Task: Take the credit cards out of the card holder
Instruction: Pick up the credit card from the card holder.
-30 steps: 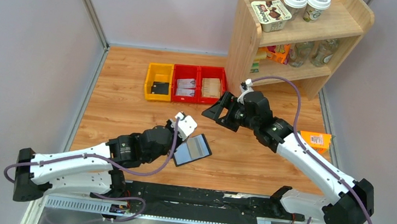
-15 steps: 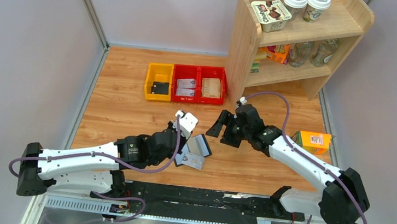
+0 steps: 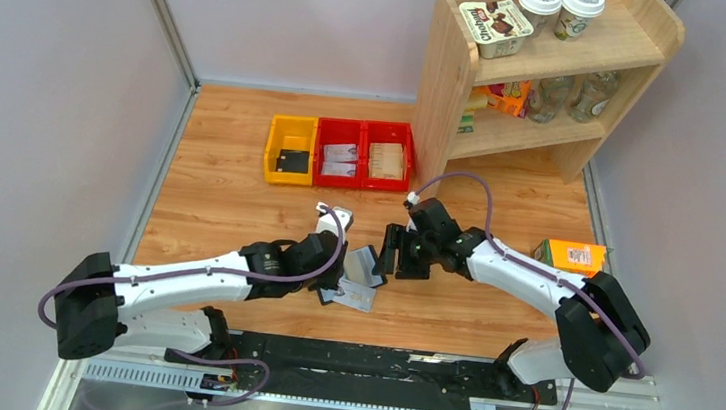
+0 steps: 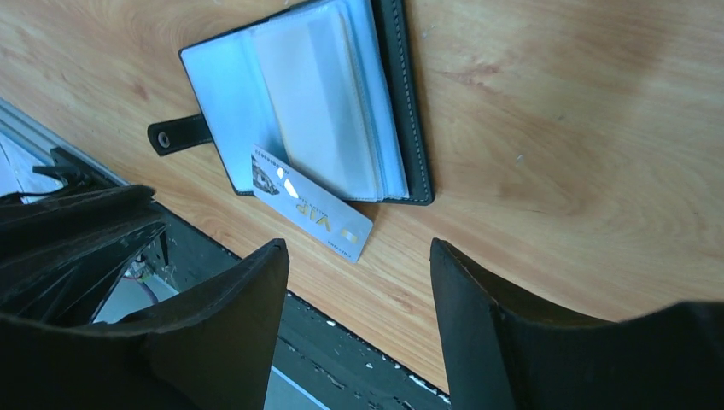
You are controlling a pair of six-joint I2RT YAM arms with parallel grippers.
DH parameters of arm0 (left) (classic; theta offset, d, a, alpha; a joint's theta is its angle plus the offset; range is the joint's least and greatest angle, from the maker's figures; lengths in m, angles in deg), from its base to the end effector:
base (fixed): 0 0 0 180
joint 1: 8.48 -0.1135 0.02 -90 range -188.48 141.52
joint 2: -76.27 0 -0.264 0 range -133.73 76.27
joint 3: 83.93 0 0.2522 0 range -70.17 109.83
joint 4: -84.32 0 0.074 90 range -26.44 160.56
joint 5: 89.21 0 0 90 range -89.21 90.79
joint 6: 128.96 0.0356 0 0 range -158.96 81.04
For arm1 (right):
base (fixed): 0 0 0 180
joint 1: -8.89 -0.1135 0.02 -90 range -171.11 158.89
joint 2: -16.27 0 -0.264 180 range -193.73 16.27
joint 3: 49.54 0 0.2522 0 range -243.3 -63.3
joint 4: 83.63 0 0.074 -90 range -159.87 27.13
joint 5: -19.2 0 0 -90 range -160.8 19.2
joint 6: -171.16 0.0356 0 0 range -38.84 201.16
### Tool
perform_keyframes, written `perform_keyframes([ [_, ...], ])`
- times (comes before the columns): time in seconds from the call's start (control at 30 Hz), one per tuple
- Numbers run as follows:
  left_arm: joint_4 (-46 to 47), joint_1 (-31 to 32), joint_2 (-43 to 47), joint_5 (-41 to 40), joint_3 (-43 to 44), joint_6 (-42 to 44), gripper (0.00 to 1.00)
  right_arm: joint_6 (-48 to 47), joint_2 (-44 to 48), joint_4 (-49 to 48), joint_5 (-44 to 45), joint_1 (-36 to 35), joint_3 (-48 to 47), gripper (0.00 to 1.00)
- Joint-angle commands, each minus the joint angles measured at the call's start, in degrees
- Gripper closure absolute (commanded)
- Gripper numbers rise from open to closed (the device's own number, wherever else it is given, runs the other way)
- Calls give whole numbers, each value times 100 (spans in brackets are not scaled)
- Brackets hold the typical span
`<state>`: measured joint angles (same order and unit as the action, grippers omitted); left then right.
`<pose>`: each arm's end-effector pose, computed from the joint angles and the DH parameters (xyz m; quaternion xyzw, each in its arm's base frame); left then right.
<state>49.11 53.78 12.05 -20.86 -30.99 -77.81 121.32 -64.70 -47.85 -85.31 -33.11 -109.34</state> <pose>0.1169 -0.1941 0.2242 0.1169 0.9074 -0.1703 0.3660 0.1968 0.1892 0.1922 -0.0512 0.9503 0.2767 0.1331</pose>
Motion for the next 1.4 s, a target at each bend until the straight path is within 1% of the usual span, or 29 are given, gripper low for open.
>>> perform_keyframes([
  [0.0,290,-249,-344,801,-94,-509,78,-123,-77,-347,-351,-45,218,35],
  [0.23,633,-355,-959,1224,-77,-615,84,44,-340,-848,-729,-37,526,36],
  [0.4,862,-715,-1259,1330,-305,-834,86,62,-463,-1147,-896,-37,693,37],
  [0.5,827,-908,-1452,1409,-376,-975,89,62,-516,-1323,-949,-45,772,38],
  [0.73,871,-1049,-1777,1637,-569,-1169,90,53,-815,-1683,-1159,-45,869,40],
  [0.9,880,-1058,-1769,1664,-587,-1177,90,115,-1000,-2017,-1415,-37,895,46],
  [0.97,880,-1058,-1751,1655,-578,-1177,90,150,-1009,-2123,-1494,-45,904,51],
  [1.03,880,-1049,-1760,1673,-578,-1186,90,220,-991,-2149,-1555,-45,948,58],
  [1.1,880,-1049,-1760,1681,-587,-1195,91,281,-974,-2386,-1634,-45,992,69],
  [1.23,862,-1049,-1637,1664,-587,-1195,91,308,-763,-2352,-1687,-37,1053,91],
  [1.3,862,-1058,-1340,1638,-578,-1116,89,290,-605,-2273,-1705,-28,1071,97],
  [1.37,845,-1058,-989,1585,-569,-958,84,229,-412,-2028,-1670,-19,1018,100],
])
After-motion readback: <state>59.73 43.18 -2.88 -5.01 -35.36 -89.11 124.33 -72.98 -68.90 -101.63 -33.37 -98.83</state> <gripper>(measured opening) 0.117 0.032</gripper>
